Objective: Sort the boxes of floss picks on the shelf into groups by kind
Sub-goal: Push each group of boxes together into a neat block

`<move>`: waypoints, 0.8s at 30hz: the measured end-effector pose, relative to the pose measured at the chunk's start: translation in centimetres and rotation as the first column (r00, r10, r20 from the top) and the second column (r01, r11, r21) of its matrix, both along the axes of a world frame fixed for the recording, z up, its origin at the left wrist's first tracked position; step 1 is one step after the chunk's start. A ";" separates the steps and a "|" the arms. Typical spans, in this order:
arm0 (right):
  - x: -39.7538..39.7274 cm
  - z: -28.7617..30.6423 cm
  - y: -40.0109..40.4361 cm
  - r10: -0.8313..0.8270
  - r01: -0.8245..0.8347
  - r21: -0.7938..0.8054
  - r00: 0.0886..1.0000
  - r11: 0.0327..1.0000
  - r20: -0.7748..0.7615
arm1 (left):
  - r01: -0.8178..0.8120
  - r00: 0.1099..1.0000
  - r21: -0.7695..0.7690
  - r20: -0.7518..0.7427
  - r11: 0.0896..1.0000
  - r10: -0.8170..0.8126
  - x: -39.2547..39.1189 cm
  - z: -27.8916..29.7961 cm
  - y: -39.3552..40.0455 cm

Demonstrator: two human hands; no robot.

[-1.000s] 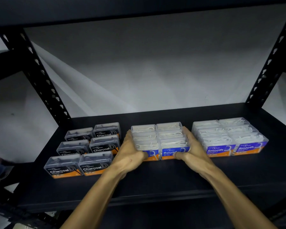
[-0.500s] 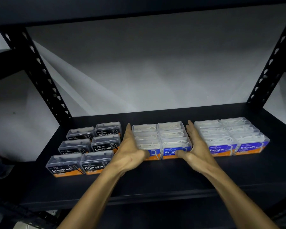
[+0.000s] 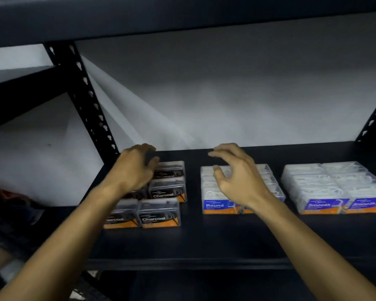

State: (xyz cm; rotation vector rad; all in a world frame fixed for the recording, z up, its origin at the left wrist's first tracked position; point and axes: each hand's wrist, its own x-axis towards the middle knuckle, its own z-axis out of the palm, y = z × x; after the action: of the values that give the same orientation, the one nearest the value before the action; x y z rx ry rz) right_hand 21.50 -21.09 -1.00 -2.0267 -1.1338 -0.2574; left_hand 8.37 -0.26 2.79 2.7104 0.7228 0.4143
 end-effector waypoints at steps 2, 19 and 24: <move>0.4 0.5 2.8 0.066 -0.066 -0.100 0.998 0.993 -0.002 | 0.006 0.991 0.040 -0.136 0.999 0.000 -0.5 0.1 2.9; 1.4 0.6 12.3 0.072 -0.278 -0.598 0.936 0.752 -0.344 | 0.122 0.898 -0.137 -0.406 0.983 -0.168 -0.5 -2.0 8.4; 1.5 0.2 12.3 0.080 -0.281 -0.562 0.932 0.778 -0.355 | 0.141 0.905 -0.147 -0.381 0.979 -0.188 -0.1 -2.3 8.5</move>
State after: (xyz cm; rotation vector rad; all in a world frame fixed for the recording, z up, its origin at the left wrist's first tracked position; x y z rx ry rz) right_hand 22.95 -8.81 -0.85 -2.3588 -1.3015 0.5949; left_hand 8.27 8.23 0.47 2.7406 0.5832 -0.2170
